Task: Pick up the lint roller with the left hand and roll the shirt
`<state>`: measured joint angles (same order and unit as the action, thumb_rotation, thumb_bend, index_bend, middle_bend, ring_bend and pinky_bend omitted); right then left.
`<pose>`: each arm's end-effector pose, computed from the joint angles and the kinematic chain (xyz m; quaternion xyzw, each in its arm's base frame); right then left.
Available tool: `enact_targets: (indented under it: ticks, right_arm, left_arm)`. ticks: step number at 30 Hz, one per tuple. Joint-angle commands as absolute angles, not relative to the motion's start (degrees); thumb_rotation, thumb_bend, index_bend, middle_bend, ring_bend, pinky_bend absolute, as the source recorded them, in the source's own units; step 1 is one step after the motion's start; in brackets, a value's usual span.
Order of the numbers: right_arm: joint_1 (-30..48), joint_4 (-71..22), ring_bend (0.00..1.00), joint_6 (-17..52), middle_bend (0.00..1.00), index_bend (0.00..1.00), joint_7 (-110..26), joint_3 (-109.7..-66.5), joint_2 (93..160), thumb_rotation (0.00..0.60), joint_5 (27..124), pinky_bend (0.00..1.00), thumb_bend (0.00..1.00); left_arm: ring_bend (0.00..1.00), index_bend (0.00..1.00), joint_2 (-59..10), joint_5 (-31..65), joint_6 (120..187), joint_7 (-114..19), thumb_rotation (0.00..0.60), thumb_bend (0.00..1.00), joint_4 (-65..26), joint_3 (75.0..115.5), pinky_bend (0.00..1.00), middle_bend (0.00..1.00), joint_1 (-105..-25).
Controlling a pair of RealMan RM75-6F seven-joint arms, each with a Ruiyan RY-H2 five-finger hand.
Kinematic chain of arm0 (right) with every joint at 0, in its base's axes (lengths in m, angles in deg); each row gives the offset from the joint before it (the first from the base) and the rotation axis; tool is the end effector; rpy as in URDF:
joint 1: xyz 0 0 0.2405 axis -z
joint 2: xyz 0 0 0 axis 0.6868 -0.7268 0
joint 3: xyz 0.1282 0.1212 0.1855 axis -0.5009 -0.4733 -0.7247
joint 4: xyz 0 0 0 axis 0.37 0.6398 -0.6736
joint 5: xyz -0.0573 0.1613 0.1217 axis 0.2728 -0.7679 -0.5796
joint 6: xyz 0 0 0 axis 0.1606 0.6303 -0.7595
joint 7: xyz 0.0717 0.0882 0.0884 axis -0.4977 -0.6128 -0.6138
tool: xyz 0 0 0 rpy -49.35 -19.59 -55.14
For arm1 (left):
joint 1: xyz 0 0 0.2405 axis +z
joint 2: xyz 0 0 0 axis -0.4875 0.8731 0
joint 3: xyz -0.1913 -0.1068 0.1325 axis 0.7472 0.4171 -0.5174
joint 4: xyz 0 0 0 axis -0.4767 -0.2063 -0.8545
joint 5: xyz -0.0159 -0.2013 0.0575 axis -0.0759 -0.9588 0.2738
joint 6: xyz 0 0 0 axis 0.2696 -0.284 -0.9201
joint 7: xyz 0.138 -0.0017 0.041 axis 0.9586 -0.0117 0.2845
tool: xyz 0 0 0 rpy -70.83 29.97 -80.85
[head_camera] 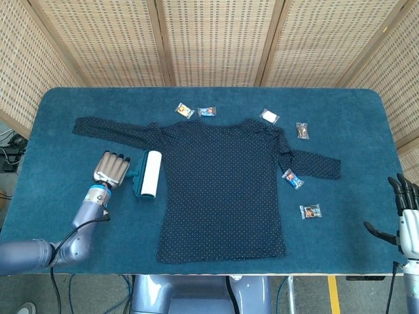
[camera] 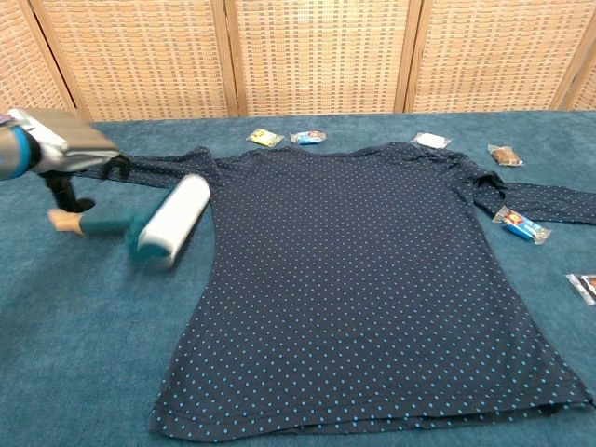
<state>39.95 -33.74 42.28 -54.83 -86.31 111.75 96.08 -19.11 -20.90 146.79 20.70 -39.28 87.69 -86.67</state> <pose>-0.3347 -0.1926 0.1777 0.5047 -0.3992 0.4722 0.6025 -0.1756 0.3718 0.0302 -0.8086 -0.2080 -0.0361 0.5491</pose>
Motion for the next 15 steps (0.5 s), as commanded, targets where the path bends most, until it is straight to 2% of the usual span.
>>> enact_targets:
  ticks: [1,4,10,13,15]
  right_arm:
    - [40.07,-34.01,0.00,42.74,0.00,0.03,-54.61,-86.27,111.76,0.600,96.42,0.00,0.06]
    - [40.17,-34.26,0.00,43.15,0.00,0.03,-54.43,-86.09,111.79,0.600,96.93,0.00,0.06]
    - [40.31,-35.09,0.00,44.12,0.00,0.03,-53.57,-85.63,111.73,0.600,98.36,0.00,0.06]
    - [40.29,-35.54,0.00,44.44,0.00,0.03,-52.57,-85.25,111.84,0.600,99.19,0.00,0.06]
    - [40.29,-35.87,0.00,44.50,0.00,0.03,-52.13,-85.03,111.89,0.600,99.53,0.00,0.06]
  left_arm:
    - [0.04,0.00,-16.84,-20.45,148.23,17.74,0.600,0.37,-41.59,86.53,0.09,0.01,-84.86]
    - [0.00,0.00,-15.91,-20.07,148.55,15.08,0.600,0.36,-42.22,86.42,0.01,0.00,-83.60]
    - [0.00,0.00,-13.37,-13.55,150.55,3.21,0.600,0.36,-44.95,87.44,0.00,0.00,-78.24]
    - [0.00,0.00,-12.14,-2.00,155.85,-7.79,0.600,0.36,-46.58,86.61,0.00,0.00,-71.83]
    - [0.00,0.00,-12.38,7.59,163.36,-14.11,0.600,0.36,-46.39,84.76,0.00,0.00,-66.41]
